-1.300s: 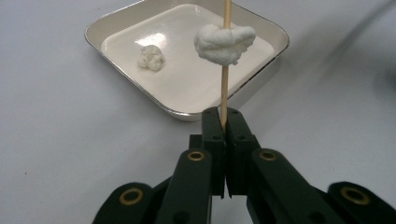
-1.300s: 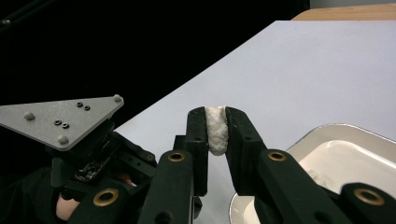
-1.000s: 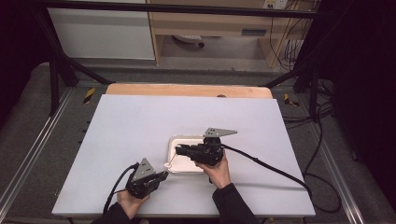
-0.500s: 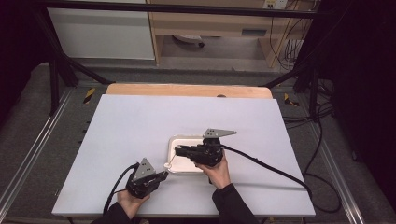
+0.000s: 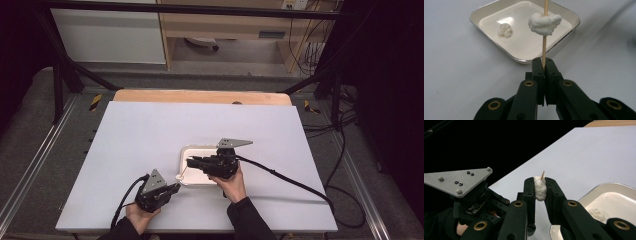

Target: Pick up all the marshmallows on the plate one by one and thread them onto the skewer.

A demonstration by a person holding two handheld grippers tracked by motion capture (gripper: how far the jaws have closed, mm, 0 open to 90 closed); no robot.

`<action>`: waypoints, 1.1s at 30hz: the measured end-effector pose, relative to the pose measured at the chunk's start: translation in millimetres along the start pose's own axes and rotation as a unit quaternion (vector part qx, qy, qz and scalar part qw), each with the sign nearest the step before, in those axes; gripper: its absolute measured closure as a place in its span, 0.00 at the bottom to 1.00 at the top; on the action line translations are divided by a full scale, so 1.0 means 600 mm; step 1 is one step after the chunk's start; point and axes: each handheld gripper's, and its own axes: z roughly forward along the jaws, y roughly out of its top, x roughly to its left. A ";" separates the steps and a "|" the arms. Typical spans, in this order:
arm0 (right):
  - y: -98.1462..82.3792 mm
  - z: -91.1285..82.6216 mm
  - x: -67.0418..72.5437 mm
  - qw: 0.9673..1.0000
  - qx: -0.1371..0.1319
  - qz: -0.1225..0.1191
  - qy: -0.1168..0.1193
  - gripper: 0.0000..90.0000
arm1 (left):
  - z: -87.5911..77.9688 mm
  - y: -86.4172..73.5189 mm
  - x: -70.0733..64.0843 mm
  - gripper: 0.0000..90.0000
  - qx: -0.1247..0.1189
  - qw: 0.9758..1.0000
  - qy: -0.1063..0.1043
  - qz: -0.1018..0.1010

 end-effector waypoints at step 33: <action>-0.001 -0.012 0.007 0.993 0.053 -0.090 -0.054 0.25 | -0.019 0.007 0.027 0.98 -0.037 0.999 0.000 -0.034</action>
